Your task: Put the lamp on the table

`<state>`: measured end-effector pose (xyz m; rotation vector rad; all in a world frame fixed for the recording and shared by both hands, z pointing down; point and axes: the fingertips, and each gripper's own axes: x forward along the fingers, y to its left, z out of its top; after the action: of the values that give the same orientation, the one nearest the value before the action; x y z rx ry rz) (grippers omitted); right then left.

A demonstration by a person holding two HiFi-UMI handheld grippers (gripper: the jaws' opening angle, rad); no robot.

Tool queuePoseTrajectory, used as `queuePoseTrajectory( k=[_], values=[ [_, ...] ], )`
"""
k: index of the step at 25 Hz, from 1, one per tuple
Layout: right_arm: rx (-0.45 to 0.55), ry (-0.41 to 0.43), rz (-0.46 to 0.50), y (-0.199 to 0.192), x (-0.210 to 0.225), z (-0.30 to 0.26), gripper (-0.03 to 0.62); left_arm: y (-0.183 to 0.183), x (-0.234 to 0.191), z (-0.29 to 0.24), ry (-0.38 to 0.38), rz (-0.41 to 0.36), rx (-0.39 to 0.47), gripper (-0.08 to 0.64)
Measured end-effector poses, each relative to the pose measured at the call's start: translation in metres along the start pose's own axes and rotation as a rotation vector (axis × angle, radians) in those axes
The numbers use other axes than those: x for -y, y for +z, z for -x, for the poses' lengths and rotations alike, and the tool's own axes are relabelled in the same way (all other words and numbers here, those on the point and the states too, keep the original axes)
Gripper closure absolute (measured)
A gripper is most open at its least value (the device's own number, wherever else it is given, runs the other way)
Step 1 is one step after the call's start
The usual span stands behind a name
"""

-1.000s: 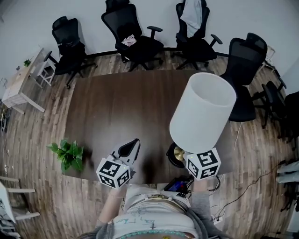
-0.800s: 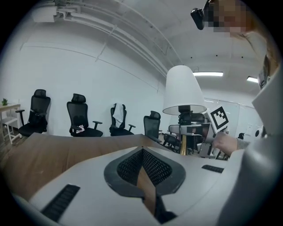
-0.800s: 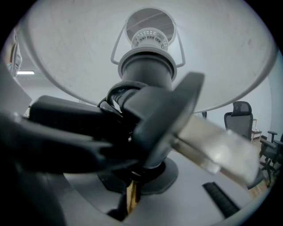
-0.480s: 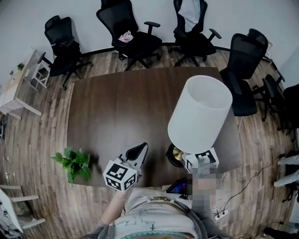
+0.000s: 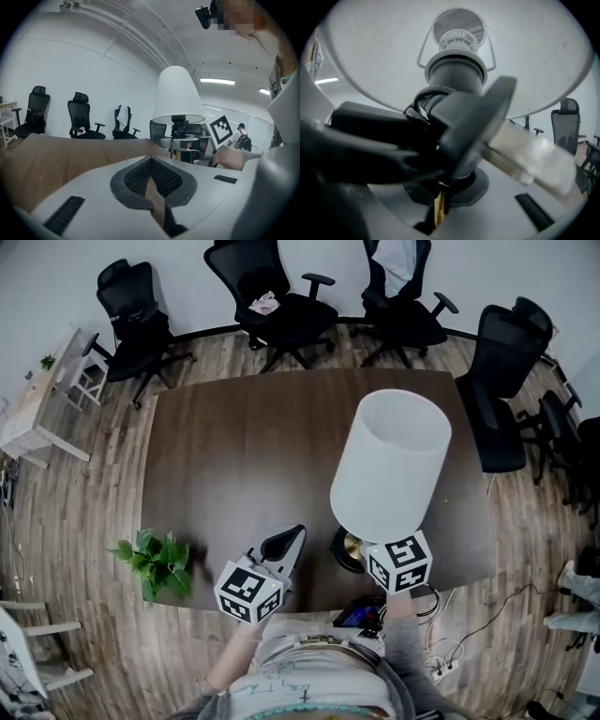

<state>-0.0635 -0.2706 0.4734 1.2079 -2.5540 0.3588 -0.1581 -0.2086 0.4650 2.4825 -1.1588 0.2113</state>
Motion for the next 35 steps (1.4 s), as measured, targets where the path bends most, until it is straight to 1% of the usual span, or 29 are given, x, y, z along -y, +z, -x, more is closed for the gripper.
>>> queuePoseTrajectory(
  k=[5,15,20,35],
  values=[
    [-0.022,0.021,-0.003,-0.007,-0.005,-0.013,0.574,-0.003,-0.002,0.002,0.009,0.008,-0.008,0.548],
    [-0.064,0.052,-0.018,-0.026,-0.012,-0.039,0.574,-0.016,-0.022,0.008,0.042,0.031,-0.038,0.549],
    [-0.077,0.058,-0.010,-0.030,-0.015,-0.048,0.574,-0.016,-0.034,0.012,0.059,0.026,-0.046,0.549],
    [-0.111,0.067,0.001,-0.043,-0.002,-0.071,0.574,-0.025,-0.043,0.011,0.080,0.048,-0.070,0.549]
  ],
)
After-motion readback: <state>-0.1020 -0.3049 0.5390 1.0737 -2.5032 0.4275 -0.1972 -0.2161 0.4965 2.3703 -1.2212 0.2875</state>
